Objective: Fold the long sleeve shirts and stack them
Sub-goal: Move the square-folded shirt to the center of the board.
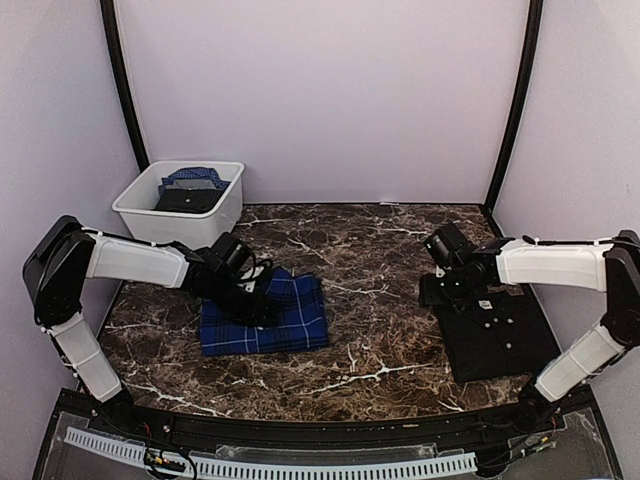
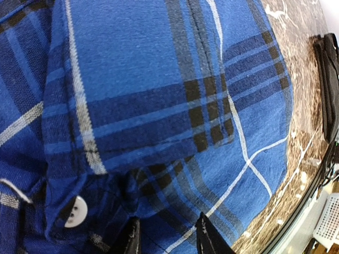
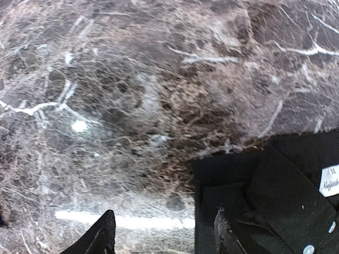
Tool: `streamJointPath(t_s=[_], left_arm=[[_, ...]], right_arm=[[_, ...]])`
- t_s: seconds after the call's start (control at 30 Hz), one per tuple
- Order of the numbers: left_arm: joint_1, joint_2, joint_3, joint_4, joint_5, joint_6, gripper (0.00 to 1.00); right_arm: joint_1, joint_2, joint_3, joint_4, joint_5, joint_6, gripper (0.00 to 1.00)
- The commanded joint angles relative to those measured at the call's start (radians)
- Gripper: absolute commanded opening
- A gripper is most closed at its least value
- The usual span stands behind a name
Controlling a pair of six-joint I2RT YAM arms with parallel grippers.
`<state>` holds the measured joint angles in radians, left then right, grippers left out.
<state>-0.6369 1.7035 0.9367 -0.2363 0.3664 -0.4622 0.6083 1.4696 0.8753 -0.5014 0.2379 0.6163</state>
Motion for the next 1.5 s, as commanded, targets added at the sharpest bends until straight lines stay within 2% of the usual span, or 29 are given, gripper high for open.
streamJointPath(t_s=[0.0,0.27,0.4,0.63,0.8,0.87,1.0,1.27,1.47], left_arm=[[-0.019,-0.02,-0.002,-0.127,0.044,0.078,0.35],[-0.059,-0.022,0.121,-0.148,0.054,0.071,0.35],[-0.061,-0.039,0.144,-0.151,0.04,0.056,0.35],[-0.061,-0.075,0.162,-0.161,-0.001,0.027,0.35],[-0.06,-0.089,0.171,-0.157,-0.039,0.007,0.35],[-0.06,-0.099,0.172,-0.152,-0.056,0.0,0.34],[-0.053,-0.124,0.166,-0.143,-0.099,-0.016,0.35],[-0.023,-0.183,0.108,-0.102,-0.134,-0.048,0.36],[0.0,-0.23,0.057,-0.083,-0.154,-0.064,0.36]], right_arm=[[-0.009,-0.024,-0.035,-0.016,0.053,0.026,0.59],[-0.022,0.061,-0.027,0.044,0.075,0.016,0.48],[-0.03,0.118,-0.006,0.057,0.095,0.003,0.38],[-0.028,0.172,0.004,0.068,0.126,-0.007,0.32],[-0.029,0.221,0.013,0.068,0.152,-0.004,0.23],[-0.029,0.241,0.024,0.064,0.156,-0.002,0.17],[-0.025,0.265,0.048,0.057,0.148,0.0,0.01],[0.045,0.359,0.213,0.059,0.047,0.009,0.0],[0.079,0.494,0.428,0.066,-0.026,0.015,0.0]])
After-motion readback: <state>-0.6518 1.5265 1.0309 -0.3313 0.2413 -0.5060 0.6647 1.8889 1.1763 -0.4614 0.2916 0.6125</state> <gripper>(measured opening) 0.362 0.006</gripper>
